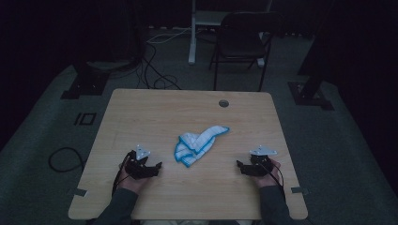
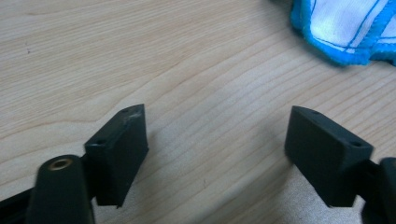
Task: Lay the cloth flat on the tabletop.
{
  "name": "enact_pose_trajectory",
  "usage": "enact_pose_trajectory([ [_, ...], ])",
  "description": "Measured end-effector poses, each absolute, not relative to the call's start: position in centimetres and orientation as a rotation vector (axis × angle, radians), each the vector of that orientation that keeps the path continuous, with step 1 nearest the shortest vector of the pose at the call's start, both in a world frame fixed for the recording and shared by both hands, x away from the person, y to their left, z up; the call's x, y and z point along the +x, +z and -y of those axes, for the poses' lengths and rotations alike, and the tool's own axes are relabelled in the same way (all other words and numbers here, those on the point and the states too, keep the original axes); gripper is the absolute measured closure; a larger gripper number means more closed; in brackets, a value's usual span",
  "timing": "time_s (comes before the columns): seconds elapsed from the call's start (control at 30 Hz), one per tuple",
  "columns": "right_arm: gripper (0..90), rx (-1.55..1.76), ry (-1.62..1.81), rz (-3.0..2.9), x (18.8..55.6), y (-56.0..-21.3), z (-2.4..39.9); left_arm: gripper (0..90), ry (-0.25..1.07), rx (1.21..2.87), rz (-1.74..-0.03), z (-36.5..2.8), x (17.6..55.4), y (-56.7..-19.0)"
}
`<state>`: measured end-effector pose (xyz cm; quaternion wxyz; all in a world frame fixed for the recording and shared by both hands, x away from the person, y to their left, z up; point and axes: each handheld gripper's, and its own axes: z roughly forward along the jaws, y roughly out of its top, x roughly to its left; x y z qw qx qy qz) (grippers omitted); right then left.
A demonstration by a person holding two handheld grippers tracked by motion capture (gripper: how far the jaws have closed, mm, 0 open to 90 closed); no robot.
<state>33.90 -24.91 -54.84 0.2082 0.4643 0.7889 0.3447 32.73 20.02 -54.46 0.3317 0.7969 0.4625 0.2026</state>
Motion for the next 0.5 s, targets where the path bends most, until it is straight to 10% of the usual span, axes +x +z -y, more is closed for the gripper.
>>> enact_pose_trajectory([
  [0.5,60.4,1.133,1.089,-2.145,32.3,-51.7,23.6,44.3,0.516,2.082,-1.225,-20.3,32.5,-53.7],
])
